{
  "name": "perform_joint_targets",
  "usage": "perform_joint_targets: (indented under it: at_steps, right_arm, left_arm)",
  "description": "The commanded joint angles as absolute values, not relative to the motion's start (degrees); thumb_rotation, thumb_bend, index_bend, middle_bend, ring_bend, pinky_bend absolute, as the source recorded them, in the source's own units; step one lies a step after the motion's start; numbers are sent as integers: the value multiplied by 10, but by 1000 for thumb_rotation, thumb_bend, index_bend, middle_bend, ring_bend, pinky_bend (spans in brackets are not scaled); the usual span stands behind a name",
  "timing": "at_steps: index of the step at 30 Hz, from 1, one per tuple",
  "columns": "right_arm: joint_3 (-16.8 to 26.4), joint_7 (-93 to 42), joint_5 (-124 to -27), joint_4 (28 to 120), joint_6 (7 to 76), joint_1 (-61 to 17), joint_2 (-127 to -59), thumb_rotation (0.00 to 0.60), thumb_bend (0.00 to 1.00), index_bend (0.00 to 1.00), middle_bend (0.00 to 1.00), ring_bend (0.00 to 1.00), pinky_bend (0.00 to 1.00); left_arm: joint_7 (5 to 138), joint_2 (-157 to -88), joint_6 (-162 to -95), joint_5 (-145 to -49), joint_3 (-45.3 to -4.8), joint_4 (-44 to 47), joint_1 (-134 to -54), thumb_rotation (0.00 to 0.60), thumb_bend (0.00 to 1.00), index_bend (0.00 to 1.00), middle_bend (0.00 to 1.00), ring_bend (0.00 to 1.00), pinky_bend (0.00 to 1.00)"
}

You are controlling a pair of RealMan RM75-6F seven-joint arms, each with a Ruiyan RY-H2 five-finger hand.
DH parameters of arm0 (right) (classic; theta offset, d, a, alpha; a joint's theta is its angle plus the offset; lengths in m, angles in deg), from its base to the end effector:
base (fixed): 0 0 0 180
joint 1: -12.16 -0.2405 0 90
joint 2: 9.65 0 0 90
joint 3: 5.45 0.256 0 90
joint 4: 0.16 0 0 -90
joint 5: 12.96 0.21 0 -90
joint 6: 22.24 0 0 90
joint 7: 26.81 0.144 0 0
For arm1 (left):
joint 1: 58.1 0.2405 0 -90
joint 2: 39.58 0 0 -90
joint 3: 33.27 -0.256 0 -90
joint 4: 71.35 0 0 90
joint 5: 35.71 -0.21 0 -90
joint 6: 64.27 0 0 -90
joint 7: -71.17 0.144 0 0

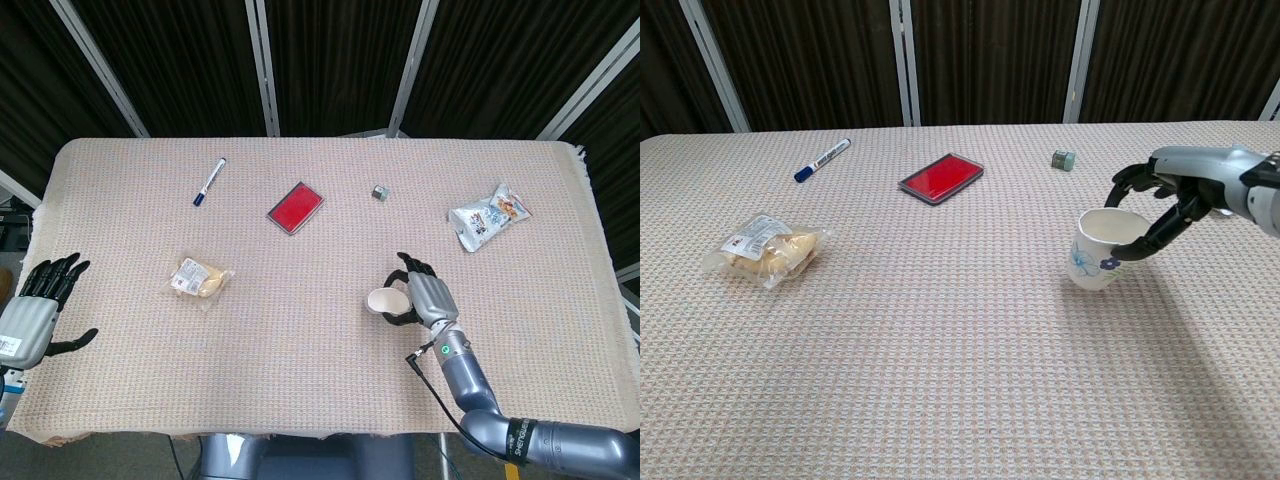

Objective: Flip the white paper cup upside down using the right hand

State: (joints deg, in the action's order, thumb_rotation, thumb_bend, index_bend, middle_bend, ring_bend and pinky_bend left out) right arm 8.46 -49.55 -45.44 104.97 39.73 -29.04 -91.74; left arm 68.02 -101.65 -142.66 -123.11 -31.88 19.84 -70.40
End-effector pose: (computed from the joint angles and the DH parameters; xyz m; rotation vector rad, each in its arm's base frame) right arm -0.1515 -0.3152 0.0116 1.5002 -1.5029 0.8496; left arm -0.2988 0.2153 0.1529 -1.5520 -0.9110 -0.9157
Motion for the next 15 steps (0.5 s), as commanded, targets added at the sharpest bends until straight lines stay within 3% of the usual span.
perform_joint_targets:
  at_steps: [1, 15]
  right_arm:
    - [79, -508, -446, 1036, 402, -298, -931, 600, 143, 406, 0, 0, 0]
    - [68, -508, -412, 1006, 423, -281, -927, 600, 144, 369, 0, 0, 0]
  left_arm:
    - [681, -1017, -1427, -1231, -319, 198, -704, 600, 143, 0, 0, 0, 0]
    - [685, -1017, -1427, -1228, -318, 201, -703, 600, 144, 0, 0, 0, 0]
